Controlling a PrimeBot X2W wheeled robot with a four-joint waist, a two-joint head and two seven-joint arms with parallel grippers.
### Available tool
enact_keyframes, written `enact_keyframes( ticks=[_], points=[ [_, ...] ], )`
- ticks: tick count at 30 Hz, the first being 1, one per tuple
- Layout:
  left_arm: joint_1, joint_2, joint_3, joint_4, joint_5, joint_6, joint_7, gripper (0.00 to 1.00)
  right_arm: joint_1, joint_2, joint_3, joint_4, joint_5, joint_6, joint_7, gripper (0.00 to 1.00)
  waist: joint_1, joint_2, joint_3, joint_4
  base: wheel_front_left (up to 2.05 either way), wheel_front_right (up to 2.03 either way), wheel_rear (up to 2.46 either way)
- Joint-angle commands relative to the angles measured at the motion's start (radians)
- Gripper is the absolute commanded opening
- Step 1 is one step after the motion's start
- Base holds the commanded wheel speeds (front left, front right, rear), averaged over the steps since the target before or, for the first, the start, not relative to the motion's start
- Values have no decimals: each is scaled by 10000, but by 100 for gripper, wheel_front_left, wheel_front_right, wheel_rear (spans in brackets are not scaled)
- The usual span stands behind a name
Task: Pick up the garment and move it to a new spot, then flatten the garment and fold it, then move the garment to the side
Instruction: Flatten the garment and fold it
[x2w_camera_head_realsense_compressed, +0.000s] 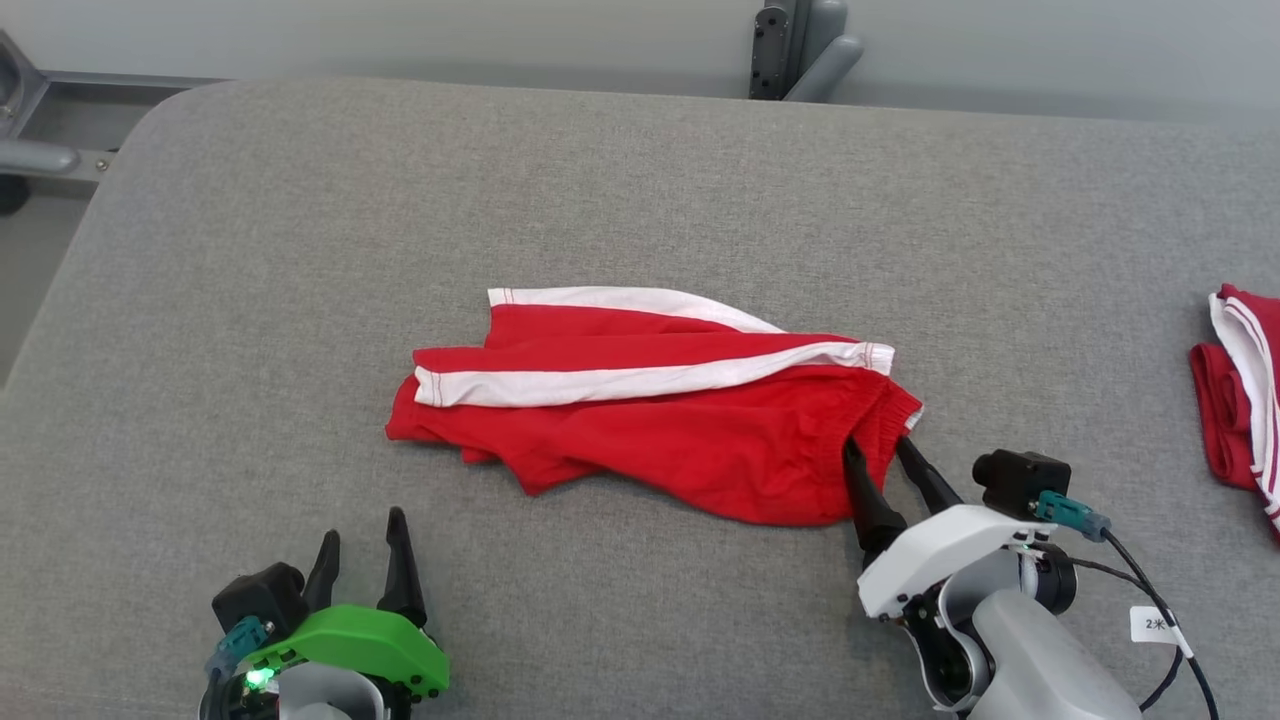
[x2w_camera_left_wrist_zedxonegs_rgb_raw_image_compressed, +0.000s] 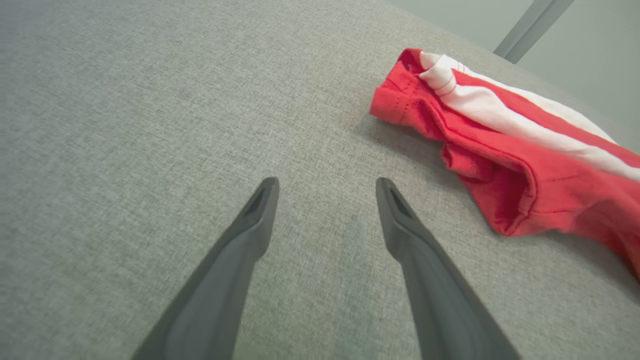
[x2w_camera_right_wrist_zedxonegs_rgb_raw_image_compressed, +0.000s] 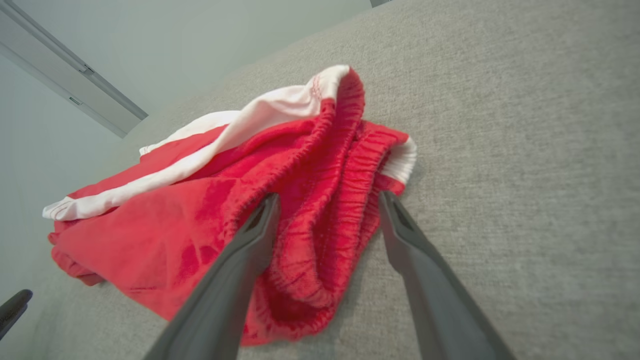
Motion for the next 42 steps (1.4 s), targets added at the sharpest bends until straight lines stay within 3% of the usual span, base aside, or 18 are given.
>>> enact_keyframes(
  ticks=[1, 3, 4, 5, 6, 7, 8, 16, 26, 30, 35, 42],
  points=[
    [150, 43, -10, -42, -60, 48, 7, 100, -94, -47, -26, 146, 78, -3, 0, 100, 0, 61, 81, 87, 0, 0, 0],
    [154, 43, -20, -48, -105, 25, 5, 100, -177, -50, -150, 367, 164, -4, 2, 100, 0, 61, 115, 110, 0, 0, 0],
    [157, 43, -30, -64, -101, 18, 7, 100, -187, -47, -137, 475, 180, -4, 3, 82, 0, 61, 130, 117, 0, 0, 0],
    [166, 43, -31, -73, -103, 16, 7, 100, -174, -42, -148, 575, 195, -4, 7, 55, 0, 61, 145, 117, 0, 0, 0],
    [177, 43, -48, -64, -121, 10, 7, 100, -140, -44, -158, 682, 339, -4, 13, 42, 0, 61, 165, 112, 0, 0, 0],
    [184, 43, -67, -44, -146, 4, 5, 100, -130, -44, -175, 801, 380, -4, 14, 18, 0, 61, 183, 102, 0, 0, 0],
    [184, 43, -80, -20, -181, 0, 7, 100, -149, -44, -168, 887, 332, -9, 14, 0, 0, 61, 205, 91, 0, 0, 0],
    [22, 43, -155, 31, -228, 8, 7, 100, -191, -42, -313, 1112, 906, -11, 16, 0, 0, 61, 315, 27, 0, 0, 0],
    [312, 42, -269, 290, -351, -58, 10, 100, -67, -463, -1574, 578, 920, -11, 2, 0, 0, 61, 19, -505, 0, 0, 0],
    [356, 31, -496, 431, -477, -48, 15, 100, -264, -736, -1021, 109, 1586, -3, 606, 0, 0, 61, -67, -655, 0, 0, 0],
    [375, 31, -783, 523, -596, -18, 15, 100, -321, -871, 1, -1668, 3029, -1, 1987, 0, 0, 61, -95, -679, 0, 0, 0],
    [295, 33, -1360, 574, -813, 22, 18, 100, -244, -642, 1231, -3497, 4102, -1, 3544, 0, 0, 61, -91, -86, 0, 0, 0]
  ],
)
